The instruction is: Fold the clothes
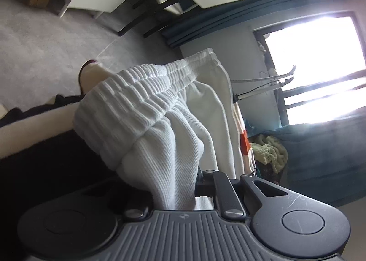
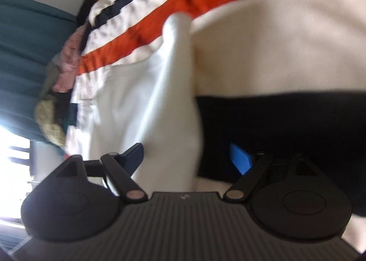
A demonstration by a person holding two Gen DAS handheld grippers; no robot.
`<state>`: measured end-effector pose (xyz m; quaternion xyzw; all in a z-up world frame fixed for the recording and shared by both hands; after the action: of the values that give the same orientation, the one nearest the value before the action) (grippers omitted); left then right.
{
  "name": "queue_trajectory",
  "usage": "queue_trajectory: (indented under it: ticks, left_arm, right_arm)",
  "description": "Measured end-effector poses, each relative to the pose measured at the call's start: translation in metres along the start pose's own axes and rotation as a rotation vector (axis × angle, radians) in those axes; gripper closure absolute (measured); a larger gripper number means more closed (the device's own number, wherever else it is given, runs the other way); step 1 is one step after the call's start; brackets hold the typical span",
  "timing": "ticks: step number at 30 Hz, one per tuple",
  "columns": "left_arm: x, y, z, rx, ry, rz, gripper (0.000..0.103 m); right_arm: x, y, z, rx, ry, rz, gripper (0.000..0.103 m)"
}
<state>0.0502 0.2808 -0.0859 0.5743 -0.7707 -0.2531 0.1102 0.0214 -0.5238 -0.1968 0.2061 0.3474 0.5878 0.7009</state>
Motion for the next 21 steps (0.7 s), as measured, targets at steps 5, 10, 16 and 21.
queue_trajectory:
  ticks: [5, 10, 16, 21]
  left_arm:
    - [-0.004, -0.006, 0.017, -0.003, 0.103, 0.027, 0.091]
    - [-0.006, -0.013, 0.020, -0.003, 0.113, 0.040, 0.091]
    - [-0.007, -0.019, 0.028, -0.016, 0.130, 0.059, 0.090]
    - [-0.008, -0.021, 0.034, -0.031, 0.144, 0.073, 0.089]
  right_arm:
    - [-0.002, -0.010, 0.006, -0.054, -0.019, -0.018, 0.054]
    - [-0.012, -0.009, 0.004, -0.131, -0.090, -0.050, 0.083]
    - [-0.025, 0.000, 0.009, -0.170, -0.064, -0.091, 0.083]
    - [-0.031, -0.010, -0.009, -0.096, -0.137, -0.033, 0.081]
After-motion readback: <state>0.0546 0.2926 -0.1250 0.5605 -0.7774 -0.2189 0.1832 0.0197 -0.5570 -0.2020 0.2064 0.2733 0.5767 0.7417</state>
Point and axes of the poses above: each gripper's, at about its wrist camera, not at the fingertips, and y roughly against the way its jaws point, z to its left, x to its underside, the point moved 4 cm from there along -y, roughly the way its jaws point, and after that the axes turned 4 degrees about y, right-handed, at the moved point
